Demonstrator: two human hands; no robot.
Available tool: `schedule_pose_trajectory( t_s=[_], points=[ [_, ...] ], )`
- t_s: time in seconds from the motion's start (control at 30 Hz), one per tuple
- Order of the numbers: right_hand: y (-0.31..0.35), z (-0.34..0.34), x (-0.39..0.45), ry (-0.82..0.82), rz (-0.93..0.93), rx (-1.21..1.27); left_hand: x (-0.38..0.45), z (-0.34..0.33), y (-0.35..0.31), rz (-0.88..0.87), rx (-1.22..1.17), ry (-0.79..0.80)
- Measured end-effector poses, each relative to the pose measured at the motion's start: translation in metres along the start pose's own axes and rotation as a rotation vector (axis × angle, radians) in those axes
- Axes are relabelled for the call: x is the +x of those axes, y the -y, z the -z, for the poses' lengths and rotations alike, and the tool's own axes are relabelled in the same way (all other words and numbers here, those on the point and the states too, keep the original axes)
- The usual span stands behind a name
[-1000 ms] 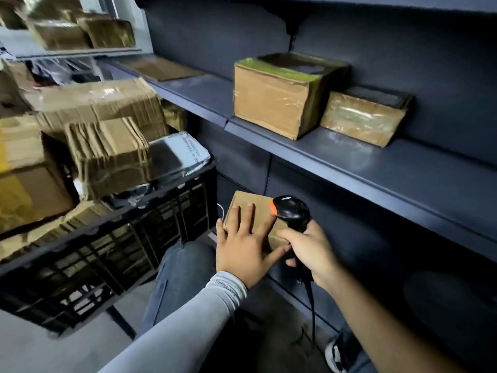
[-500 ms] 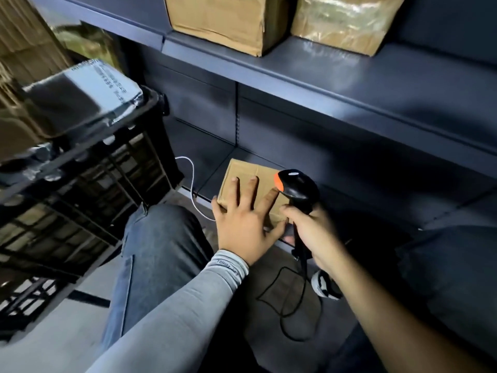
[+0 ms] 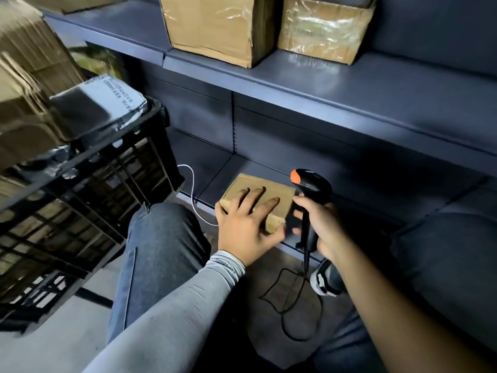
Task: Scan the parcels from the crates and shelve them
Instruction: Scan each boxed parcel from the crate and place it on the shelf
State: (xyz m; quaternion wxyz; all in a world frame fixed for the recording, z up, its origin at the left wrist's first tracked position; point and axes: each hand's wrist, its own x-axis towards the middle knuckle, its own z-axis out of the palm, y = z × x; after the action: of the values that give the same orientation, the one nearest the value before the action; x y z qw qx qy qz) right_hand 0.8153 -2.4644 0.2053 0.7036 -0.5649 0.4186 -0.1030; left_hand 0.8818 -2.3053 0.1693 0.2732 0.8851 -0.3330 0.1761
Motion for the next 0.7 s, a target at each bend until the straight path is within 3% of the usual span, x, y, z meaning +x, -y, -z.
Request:
schedule_pose_trajectory(
  t_s=[0.07,0.13,0.23,0.37,0.5,0.7],
  points=[
    [0.002,0.002,0.004,0.023,-0.021,0.012,0.004,-0.001,0.005,0.117,-0.153,-0.042],
    [0.002,0.004,0.008,0.050,-0.038,-0.006,0.010,0.001,0.012,0.259,-0.476,-0.040],
    [-0.001,0.005,0.011,0.083,-0.069,-0.061,0.020,0.011,0.013,0.640,-0.983,0.067],
    [-0.004,0.004,0.011,0.079,-0.074,-0.051,0.028,0.021,0.017,0.956,-1.158,0.231],
    [-0.007,0.004,0.010,0.041,-0.028,-0.076,0.028,0.022,0.015,1.023,-1.144,0.375],
    [-0.004,0.004,0.012,-0.029,0.035,-0.088,0.023,0.022,0.009,0.897,-1.235,0.340]
  ],
)
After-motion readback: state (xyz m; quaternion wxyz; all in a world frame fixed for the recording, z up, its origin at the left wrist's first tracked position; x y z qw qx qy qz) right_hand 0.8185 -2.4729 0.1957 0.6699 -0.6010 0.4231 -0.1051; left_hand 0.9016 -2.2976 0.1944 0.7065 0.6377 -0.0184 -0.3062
